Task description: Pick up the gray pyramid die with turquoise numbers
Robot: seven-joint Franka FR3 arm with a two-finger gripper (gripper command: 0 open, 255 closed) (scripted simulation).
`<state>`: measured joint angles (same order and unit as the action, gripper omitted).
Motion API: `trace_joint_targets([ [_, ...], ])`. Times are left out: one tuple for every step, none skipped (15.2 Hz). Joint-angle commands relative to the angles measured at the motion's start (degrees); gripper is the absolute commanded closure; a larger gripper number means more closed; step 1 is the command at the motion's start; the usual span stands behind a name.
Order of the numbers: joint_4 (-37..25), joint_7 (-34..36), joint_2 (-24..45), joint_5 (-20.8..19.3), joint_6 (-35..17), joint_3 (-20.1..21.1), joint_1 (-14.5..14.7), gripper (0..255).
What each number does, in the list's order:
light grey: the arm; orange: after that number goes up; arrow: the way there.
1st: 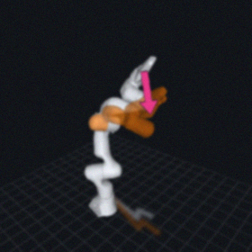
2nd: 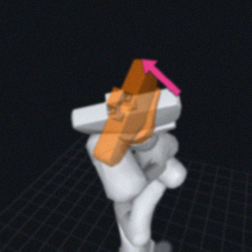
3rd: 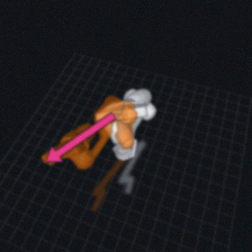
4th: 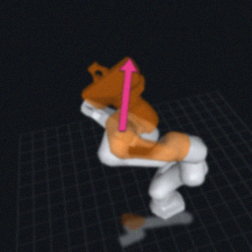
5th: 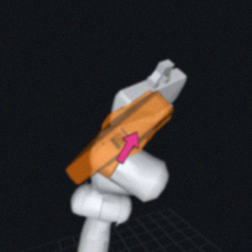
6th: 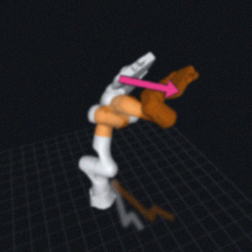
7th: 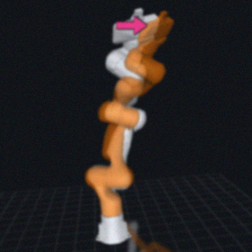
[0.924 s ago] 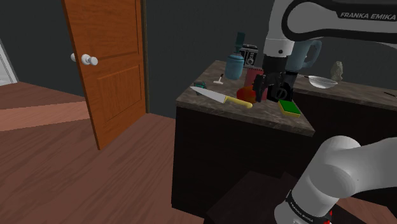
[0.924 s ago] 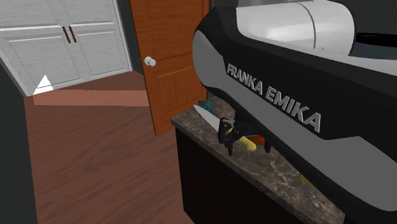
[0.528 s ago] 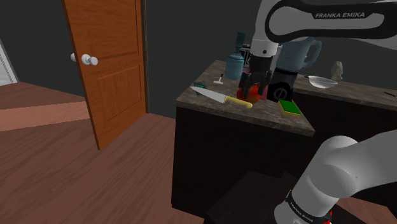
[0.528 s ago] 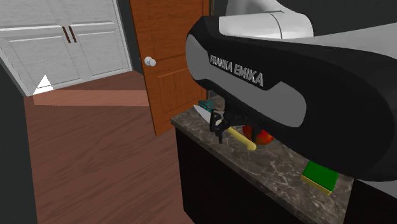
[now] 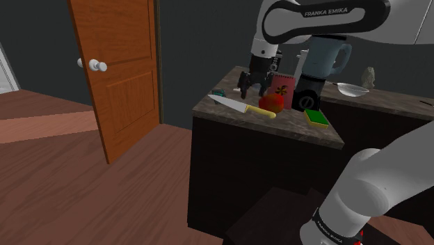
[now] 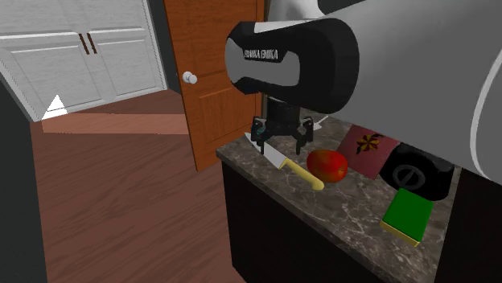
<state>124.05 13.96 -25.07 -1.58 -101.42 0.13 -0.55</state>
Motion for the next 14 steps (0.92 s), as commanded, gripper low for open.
trace_joint_targets([
  [-2.6, 0.7, 3.9, 0.4, -2.5, 0.1, 0.0, 0],
  [-4.1, 1.1, 5.8, 0.6, -3.4, 0.1, 0.0, 0],
  [-5.8, 1.4, 7.6, 0.7, -4.2, 0.2, 0.0, 0],
  [-7.5, 1.7, 9.5, 0.9, -4.9, 0.2, 0.0, 0],
  [-9.3, 2.0, 11.4, 1.1, -5.6, 0.3, 0.0, 0],
  [-11.1, 2.3, 13.3, 1.2, -6.2, 0.3, 0.0, 0],
  [-13.0, 2.6, 15.1, 1.4, -6.7, 0.3, 0.0, 0],
  [-15.0, 2.9, 17.0, 1.5, -7.2, 0.3, 0.0, 0],
  [-17.1, 3.2, 18.9, 1.7, -7.6, 0.3, 0.0, 0],
  [-19.2, 3.5, 20.8, 1.8, -7.9, 0.4, 0.0, 0],
  [-21.4, 3.7, 22.8, 2.0, -8.1, 0.4, 0.0, 0],
  [-23.6, 4.0, 24.6, 2.1, -8.3, 0.4, 0.0, 0],
  [-22.8, 4.0, 24.5, 2.1, -9.1, 0.4, 0.0, 0],
  [-22.0, 4.0, 24.5, 2.1, -9.9, 0.4, 0.0, 0],
])
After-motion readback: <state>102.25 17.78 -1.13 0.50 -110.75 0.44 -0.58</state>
